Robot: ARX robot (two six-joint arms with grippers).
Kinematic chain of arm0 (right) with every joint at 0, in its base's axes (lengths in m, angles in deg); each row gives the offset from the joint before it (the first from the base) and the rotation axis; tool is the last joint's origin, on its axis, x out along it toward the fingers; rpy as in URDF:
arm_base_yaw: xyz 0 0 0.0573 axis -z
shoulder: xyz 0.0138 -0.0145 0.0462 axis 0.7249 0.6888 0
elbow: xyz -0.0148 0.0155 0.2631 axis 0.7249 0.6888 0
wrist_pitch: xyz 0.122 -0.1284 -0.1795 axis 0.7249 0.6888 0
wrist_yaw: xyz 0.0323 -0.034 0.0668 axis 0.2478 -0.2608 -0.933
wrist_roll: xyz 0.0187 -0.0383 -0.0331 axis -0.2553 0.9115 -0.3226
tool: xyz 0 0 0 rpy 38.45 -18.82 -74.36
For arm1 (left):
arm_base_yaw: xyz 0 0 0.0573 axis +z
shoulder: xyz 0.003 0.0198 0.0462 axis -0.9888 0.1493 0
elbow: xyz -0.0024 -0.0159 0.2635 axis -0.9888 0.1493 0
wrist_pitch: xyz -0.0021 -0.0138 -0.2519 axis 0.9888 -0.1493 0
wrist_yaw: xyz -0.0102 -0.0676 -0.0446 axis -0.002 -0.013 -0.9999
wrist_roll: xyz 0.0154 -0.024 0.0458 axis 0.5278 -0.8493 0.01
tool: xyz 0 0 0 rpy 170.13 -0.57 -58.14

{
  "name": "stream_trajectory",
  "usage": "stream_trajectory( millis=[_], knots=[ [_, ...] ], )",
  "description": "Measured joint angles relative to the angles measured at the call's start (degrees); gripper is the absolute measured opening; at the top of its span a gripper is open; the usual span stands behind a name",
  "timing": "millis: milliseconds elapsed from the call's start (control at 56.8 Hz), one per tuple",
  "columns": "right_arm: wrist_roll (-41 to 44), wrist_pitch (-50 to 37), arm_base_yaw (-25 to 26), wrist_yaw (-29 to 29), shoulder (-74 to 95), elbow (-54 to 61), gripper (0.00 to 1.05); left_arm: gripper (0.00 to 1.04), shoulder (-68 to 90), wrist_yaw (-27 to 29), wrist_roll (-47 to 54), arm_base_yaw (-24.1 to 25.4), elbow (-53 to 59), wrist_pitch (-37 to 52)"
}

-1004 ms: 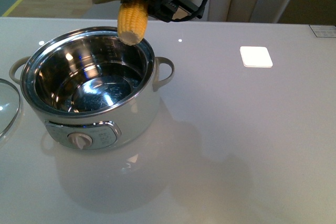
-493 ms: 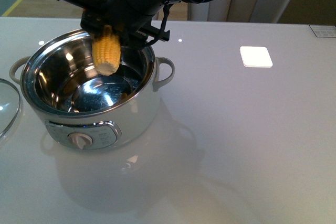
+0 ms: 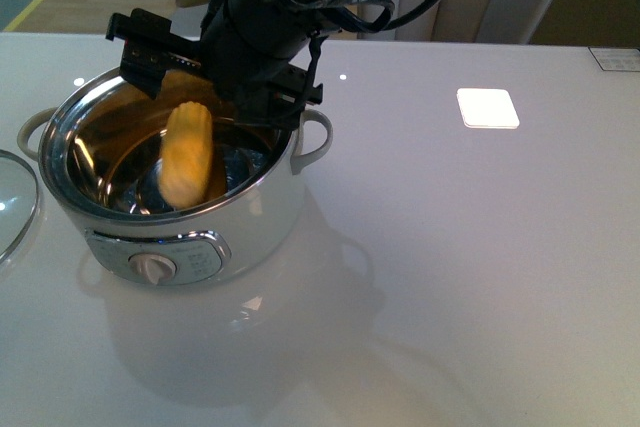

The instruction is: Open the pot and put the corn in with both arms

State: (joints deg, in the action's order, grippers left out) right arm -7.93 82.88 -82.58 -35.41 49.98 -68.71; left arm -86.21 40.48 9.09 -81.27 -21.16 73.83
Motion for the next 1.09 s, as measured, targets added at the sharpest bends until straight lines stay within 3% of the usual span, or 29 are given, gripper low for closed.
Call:
stream_trajectory(
  millis=[282, 493, 775, 1039, 1092],
  knots=[
    [-10.38, -16.02, 11.32, 4.33, -20.06, 16.66, 0.96, 0.98, 0.00, 0.00, 0.00, 0.00, 0.00, 0.00],
    [3.48, -20.22, 21.51, 15.17, -38.64, 39.34, 0.96, 0.98, 0.00, 0.00, 0.00, 0.00, 0.00, 0.00],
    [16.61, -24.02, 23.82, 22.97, -55.47, 57.48, 0.96, 0.98, 0.00, -0.02, 0.00, 0.00, 0.00, 0.00],
    [19.52, -24.26, 23.82, 23.50, -57.24, 59.23, 0.96, 0.98, 0.00, -0.02, 0.00, 0.00, 0.00, 0.00],
    [23.10, -33.55, 24.35, 21.20, -56.63, 62.12, 0.89, 0.98, 0.00, -0.02, 0.02, 0.00, 0.00, 0.00]
  ],
)
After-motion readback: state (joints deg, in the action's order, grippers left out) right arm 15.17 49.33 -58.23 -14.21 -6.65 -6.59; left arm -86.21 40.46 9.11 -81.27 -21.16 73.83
